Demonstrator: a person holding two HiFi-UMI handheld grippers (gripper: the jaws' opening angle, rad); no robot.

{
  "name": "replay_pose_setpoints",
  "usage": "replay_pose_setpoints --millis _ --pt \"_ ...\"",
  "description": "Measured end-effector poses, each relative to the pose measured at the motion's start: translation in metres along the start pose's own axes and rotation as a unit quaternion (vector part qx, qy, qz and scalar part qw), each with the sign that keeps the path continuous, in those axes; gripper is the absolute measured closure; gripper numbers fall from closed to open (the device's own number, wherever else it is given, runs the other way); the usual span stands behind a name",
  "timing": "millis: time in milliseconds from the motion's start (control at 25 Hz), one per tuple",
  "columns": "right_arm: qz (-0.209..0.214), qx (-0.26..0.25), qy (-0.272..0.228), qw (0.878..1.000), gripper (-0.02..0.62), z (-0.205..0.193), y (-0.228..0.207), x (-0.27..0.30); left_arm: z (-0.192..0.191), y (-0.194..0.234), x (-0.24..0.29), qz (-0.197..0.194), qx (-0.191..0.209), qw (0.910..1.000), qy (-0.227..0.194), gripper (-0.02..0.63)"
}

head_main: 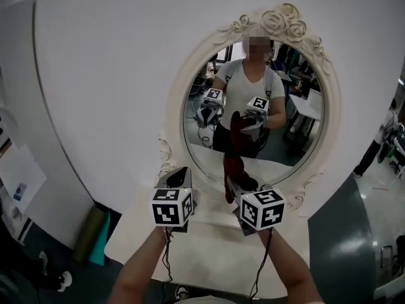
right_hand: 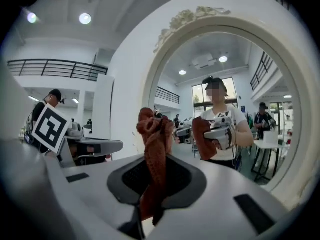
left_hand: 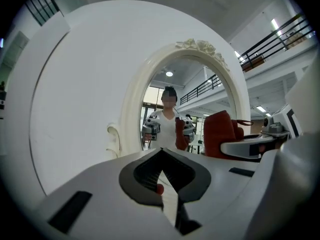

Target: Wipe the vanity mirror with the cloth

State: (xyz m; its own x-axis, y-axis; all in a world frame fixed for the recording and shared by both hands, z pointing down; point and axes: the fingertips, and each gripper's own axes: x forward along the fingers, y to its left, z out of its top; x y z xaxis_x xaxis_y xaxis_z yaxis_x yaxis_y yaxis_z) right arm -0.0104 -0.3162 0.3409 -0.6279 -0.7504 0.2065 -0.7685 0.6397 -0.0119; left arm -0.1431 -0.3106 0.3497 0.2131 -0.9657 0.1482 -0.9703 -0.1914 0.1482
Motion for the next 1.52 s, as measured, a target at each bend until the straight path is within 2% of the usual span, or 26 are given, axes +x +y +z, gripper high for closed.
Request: replay_pose_setpoints --millis 200,360,440,560,640,760,840,1120,1320,1520 --pt "-0.030 -0.114 -0.038 0.992 0.535 0.080 -0.003 0.009 0.063 0.010 0.007 -0.002 -0.001 0.9990 -0.045 0.597" --pt "-0.065 -0.215 -0.058 0.973 0.535 0.144 -0.003 0.018 0.105 0.020 0.012 0.003 -0.004 0.9978 -0.066 0.596" --pt "-0.092 -0.293 -0.059 0.950 0.535 0.170 0.003 0.022 0.123 0.022 0.013 0.004 0.001 0.9973 -0.073 0.596" --pt "-0.136 -0.401 -0.049 0.905 0.535 0.204 0.008 0.034 0.145 0.022 0.016 0.007 0.019 0.9964 -0.083 0.596" --pt "-0.160 -0.453 -0.043 0.876 0.535 0.224 0.007 0.045 0.157 0.024 0.017 0.010 0.027 0.9956 -0.089 0.596" --pt "-0.188 -0.528 -0.024 0.828 0.535 0.240 0.008 0.059 0.165 0.026 0.017 0.010 0.033 0.9949 -0.095 0.596" --pt "-0.201 -0.553 -0.016 0.809 0.535 0.244 0.010 0.066 0.166 0.028 0.016 0.008 0.035 0.9947 -0.096 0.597" --pt "-0.234 -0.592 -0.022 0.771 0.535 0.242 0.017 0.079 0.149 0.042 0.023 0.009 0.021 0.9962 -0.084 0.596" --pt "-0.203 -0.603 -0.005 0.772 0.535 0.215 0.028 0.094 0.121 0.050 0.033 0.011 0.008 0.9980 -0.062 0.597" --pt "-0.164 -0.623 0.021 0.764 0.535 0.156 0.038 0.117 0.081 0.062 0.036 0.017 -0.013 0.9989 -0.041 0.597"
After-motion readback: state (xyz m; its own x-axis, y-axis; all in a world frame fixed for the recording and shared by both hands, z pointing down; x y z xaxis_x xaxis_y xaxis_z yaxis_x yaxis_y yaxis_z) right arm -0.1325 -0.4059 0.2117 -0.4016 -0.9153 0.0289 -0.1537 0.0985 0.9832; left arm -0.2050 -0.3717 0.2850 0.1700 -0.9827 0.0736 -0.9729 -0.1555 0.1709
